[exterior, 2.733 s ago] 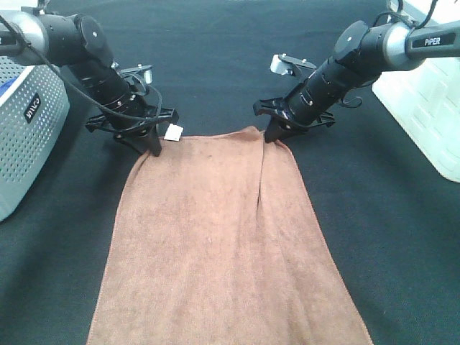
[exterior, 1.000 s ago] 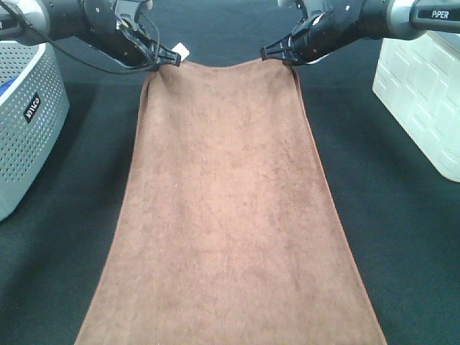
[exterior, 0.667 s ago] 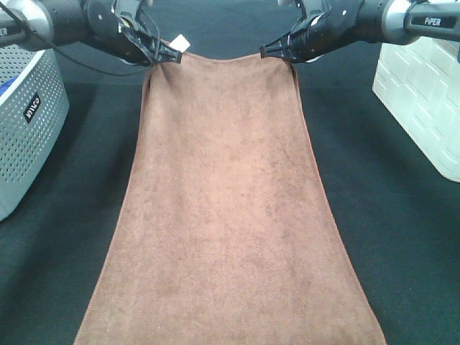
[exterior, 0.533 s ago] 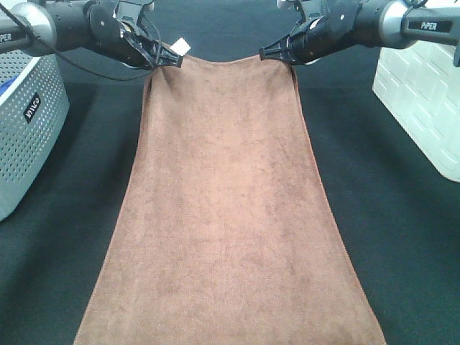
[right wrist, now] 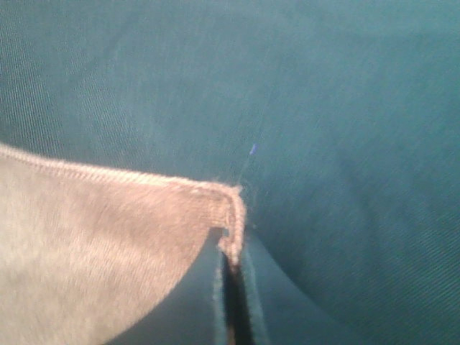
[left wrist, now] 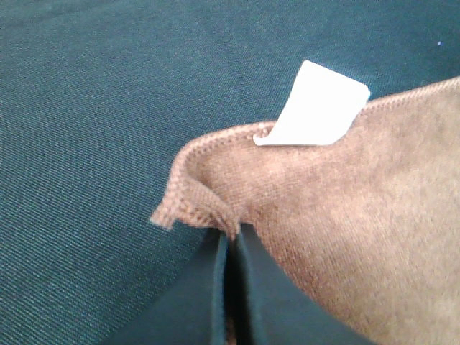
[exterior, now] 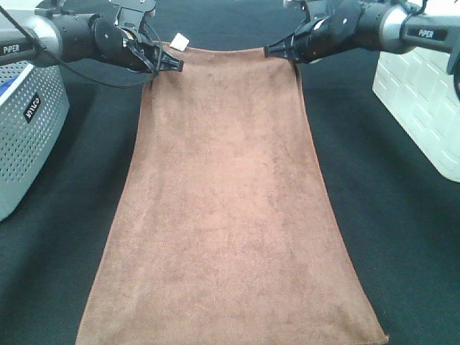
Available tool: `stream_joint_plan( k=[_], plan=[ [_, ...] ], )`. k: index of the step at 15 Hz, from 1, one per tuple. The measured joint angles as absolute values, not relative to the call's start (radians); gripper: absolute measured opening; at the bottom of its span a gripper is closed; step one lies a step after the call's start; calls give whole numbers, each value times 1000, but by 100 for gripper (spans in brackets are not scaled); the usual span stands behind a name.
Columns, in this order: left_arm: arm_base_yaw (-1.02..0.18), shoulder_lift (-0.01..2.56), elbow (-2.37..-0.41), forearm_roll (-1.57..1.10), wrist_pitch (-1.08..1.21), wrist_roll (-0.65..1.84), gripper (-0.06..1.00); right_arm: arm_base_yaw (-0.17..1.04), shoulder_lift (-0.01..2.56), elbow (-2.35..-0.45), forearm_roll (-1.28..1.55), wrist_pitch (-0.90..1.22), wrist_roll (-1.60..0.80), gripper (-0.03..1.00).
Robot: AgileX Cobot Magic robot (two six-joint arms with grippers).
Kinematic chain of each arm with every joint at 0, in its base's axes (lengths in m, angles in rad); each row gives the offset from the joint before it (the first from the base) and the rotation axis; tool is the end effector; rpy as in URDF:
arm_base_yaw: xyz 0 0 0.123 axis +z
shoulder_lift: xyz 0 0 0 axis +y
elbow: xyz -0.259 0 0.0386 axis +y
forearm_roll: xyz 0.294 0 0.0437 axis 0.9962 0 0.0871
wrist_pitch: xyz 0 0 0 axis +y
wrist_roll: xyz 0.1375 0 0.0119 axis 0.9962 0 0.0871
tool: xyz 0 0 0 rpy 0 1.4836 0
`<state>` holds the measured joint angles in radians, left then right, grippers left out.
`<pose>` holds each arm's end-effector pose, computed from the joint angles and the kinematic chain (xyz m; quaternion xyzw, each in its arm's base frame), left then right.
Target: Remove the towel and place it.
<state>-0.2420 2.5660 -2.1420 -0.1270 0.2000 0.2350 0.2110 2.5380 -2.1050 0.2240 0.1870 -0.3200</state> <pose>0.6233 -0.1574 0.0800 0.1585 0.8543 -0.0434 0.4931 0.6240 0.1395 0.0849 -0.1443 0.8550 0.0456 0.4961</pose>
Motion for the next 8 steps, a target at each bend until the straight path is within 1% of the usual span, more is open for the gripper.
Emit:
stream_joint_plan(
  k=[8],
  plan=[
    [-242,2648,-2142,-130,108,237,0,211,2618,-2105,253,159,-320,1]
  ],
)
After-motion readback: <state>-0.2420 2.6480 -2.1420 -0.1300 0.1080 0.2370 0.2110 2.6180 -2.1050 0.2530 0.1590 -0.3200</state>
